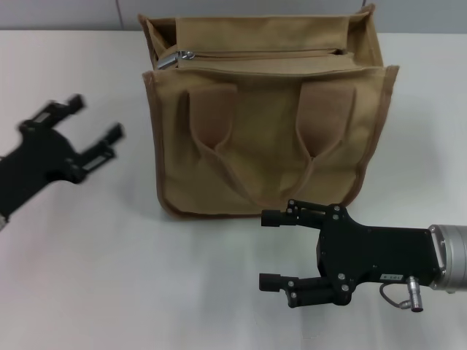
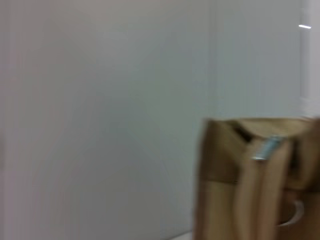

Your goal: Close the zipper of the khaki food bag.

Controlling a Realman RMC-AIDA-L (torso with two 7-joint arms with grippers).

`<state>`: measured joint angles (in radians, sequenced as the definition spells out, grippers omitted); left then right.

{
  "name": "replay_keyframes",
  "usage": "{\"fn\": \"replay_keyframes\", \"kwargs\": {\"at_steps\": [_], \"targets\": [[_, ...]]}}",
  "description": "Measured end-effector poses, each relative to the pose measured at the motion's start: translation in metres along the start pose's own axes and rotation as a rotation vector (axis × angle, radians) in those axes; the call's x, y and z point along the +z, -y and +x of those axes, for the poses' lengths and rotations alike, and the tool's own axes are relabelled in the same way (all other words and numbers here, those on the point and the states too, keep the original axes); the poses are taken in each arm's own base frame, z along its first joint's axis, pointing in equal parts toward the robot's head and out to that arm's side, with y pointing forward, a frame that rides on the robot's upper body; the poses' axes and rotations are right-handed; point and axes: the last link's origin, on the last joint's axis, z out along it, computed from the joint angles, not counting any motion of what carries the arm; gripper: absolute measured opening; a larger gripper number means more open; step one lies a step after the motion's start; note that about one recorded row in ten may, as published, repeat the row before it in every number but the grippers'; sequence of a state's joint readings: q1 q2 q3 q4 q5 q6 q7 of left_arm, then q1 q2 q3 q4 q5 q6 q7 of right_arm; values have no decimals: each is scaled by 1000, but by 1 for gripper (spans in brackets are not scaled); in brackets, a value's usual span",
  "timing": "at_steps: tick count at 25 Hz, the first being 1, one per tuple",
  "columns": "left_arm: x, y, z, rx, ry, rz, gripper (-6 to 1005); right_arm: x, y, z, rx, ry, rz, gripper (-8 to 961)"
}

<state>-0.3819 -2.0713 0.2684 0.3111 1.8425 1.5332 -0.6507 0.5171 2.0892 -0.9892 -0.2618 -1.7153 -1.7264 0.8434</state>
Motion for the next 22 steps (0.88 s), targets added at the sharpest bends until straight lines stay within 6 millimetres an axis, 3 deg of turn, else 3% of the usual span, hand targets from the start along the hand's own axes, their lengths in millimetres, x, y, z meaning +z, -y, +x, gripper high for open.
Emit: {"fn": "replay_keyframes", "kwargs": {"at_steps": [4, 10, 22], "targets": [[19, -3, 7, 30, -17, -54, 736, 1, -1, 1, 6, 3, 0, 829], [36, 2, 17, -3, -91, 1, 730, 1, -2, 3, 14, 2, 7, 830], [43, -7, 23, -67, -163, -11, 716, 4, 3, 4, 10, 8, 44, 829]]}}
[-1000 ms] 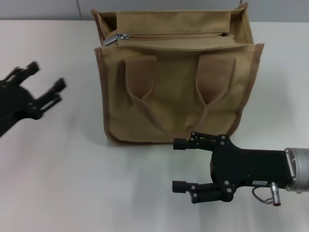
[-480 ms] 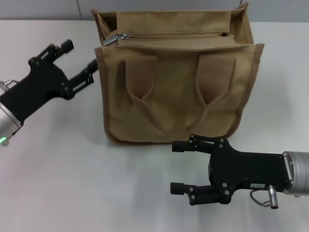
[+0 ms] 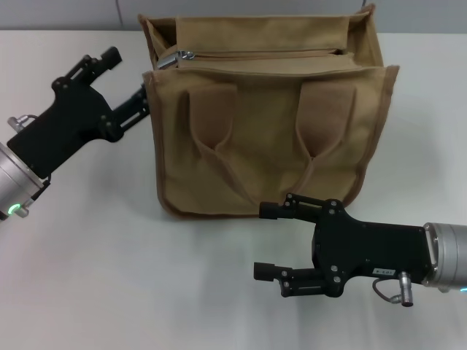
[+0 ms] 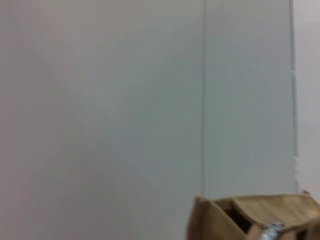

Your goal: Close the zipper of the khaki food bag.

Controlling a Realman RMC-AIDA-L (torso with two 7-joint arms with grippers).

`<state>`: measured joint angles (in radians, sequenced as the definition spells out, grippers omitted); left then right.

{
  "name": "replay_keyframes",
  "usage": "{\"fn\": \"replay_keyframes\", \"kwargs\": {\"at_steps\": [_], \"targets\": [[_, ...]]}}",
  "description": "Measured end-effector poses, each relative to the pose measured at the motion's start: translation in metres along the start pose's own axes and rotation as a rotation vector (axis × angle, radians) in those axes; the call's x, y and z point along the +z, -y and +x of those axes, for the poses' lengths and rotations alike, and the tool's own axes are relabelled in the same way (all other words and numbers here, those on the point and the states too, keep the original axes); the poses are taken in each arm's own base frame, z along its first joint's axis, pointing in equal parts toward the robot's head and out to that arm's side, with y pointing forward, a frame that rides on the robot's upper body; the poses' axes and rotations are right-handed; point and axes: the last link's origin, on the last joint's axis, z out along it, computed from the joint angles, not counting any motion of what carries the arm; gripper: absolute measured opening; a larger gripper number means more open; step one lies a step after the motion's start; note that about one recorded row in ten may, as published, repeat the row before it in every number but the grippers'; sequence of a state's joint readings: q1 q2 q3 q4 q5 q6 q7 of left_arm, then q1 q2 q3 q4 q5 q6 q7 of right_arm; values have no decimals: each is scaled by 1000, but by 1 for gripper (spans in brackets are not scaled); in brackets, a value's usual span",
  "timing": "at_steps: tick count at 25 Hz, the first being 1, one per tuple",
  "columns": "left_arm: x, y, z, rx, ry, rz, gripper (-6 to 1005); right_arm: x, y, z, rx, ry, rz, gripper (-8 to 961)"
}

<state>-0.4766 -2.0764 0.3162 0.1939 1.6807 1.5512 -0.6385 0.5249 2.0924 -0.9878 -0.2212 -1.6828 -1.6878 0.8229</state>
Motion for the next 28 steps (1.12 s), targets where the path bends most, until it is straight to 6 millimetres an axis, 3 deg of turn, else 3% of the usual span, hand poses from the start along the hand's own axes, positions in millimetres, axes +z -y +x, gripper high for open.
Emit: {"fn": "replay_keyframes", "kwargs": {"at_steps": [9, 10, 11, 15, 20, 28], "targets": [[0, -1, 0, 3, 18, -33, 707, 1, 4, 3, 1, -22, 23, 830], [-9, 13, 6, 54, 96, -74, 706, 2, 4, 3, 0, -22, 22, 830], [-9, 13, 6, 54, 96, -74, 704, 2, 4, 3, 0, -22, 22, 830], [6, 11, 2, 96, 197, -157, 700, 7, 5, 1, 0, -13, 13, 830], [17, 14, 8, 43, 98, -79, 695, 7, 3, 3, 5, -11, 13, 829], [13, 17, 14, 3, 20, -14, 686, 5, 1, 5, 6, -1, 29, 829]]}}
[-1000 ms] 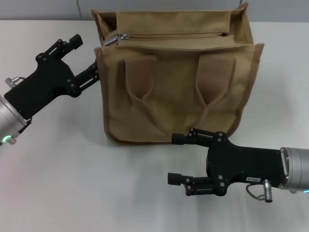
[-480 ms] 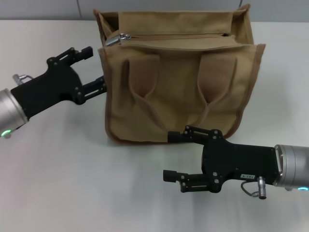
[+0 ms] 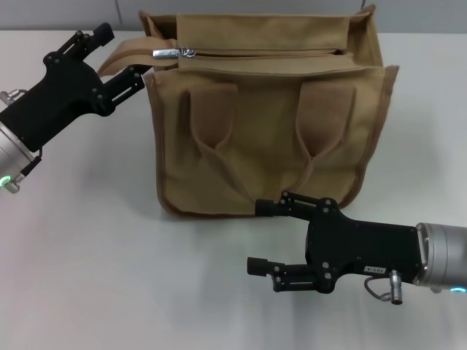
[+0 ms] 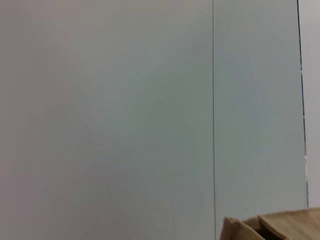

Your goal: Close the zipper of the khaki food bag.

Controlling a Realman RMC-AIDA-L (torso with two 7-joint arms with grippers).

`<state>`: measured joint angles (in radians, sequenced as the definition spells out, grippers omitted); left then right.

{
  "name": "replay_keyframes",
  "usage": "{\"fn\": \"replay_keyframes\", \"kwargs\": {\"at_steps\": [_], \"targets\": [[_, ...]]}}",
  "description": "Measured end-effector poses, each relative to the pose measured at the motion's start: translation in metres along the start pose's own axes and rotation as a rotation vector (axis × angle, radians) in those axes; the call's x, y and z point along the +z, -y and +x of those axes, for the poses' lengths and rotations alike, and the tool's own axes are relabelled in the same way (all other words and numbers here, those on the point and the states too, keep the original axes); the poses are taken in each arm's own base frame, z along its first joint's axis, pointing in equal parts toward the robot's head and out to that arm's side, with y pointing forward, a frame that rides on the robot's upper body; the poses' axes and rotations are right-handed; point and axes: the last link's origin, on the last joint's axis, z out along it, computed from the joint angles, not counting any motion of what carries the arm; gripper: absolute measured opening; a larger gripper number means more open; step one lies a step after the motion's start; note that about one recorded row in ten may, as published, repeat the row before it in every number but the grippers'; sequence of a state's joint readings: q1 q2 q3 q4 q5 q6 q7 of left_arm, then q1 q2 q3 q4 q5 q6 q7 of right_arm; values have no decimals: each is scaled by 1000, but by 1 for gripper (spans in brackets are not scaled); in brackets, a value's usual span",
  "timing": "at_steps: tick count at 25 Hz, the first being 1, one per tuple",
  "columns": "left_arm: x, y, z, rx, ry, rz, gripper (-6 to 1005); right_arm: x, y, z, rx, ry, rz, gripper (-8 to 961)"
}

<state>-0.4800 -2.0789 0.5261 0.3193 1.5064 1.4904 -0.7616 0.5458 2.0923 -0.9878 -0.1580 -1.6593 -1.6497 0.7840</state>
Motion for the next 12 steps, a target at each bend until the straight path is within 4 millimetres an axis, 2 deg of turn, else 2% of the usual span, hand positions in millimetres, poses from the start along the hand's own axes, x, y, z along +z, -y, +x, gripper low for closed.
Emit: {"fn": "replay_keyframes", "kwargs": {"at_steps": [10, 12], "targets": [[-5, -11, -8, 13, -24, 13, 675, 0, 0, 0, -9, 4, 3, 829], [-6, -11, -8, 13, -29, 18, 622, 0, 1, -1, -9, 8, 8, 829]]}}
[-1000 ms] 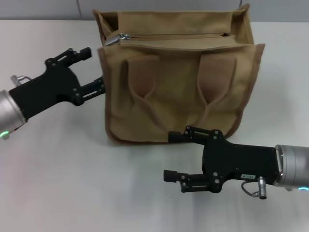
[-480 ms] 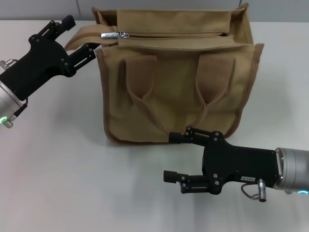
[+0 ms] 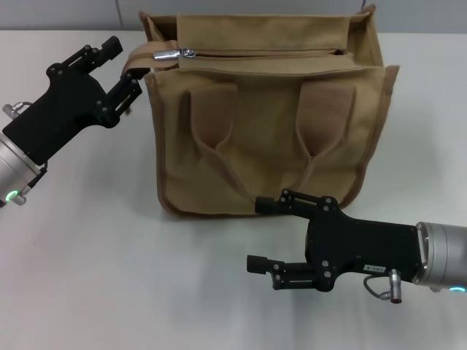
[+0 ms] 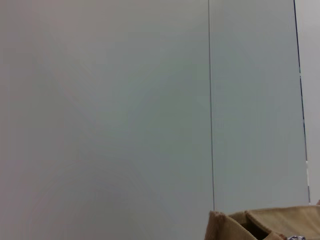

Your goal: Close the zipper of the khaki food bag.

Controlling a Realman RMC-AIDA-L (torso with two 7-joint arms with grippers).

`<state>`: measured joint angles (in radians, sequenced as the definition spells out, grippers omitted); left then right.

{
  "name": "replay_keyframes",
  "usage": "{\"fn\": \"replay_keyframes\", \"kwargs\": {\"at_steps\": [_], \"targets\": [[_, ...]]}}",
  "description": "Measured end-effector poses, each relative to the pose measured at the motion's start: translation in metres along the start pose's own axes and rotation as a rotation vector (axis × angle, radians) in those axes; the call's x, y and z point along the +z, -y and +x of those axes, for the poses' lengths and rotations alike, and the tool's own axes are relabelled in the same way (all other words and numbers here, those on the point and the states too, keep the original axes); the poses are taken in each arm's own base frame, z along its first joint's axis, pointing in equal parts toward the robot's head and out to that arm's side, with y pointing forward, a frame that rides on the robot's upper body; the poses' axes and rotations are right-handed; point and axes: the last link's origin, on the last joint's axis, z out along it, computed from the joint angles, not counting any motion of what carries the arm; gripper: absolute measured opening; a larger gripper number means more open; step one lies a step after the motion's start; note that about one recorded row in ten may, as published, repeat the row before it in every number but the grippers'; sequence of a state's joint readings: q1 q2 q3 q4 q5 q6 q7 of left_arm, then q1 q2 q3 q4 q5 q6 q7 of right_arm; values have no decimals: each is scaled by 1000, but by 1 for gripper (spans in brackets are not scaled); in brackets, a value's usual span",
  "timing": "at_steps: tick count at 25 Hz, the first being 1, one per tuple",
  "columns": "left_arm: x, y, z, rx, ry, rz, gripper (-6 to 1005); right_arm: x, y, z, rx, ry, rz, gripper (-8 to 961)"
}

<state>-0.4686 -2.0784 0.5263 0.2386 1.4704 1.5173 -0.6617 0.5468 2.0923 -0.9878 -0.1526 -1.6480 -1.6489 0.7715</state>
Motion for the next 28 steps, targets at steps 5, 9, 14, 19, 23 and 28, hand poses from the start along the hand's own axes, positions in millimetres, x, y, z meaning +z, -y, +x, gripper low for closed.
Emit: {"fn": "replay_keyframes", "kwargs": {"at_steps": [5, 9, 14, 19, 23, 28], "targets": [[1, 0, -1, 4, 5, -5, 490, 0, 0, 0, 1, 0, 4, 830], [3, -1, 0, 6, 6, -13, 353, 0, 0, 0, 2, 1, 6, 830], [5, -4, 4, 1, -23, -31, 178, -3, -1, -20, -53, 153, 15, 830], [7, -11, 7, -16, -63, -64, 22, -9, 7, -38, -152, 295, 117, 830], [9, -15, 8, -45, -80, -74, 23, -9, 33, -61, -246, 385, 249, 830], [14, -20, 10, -67, -101, -95, 23, 7, 53, -68, -445, 308, 301, 830]]}}
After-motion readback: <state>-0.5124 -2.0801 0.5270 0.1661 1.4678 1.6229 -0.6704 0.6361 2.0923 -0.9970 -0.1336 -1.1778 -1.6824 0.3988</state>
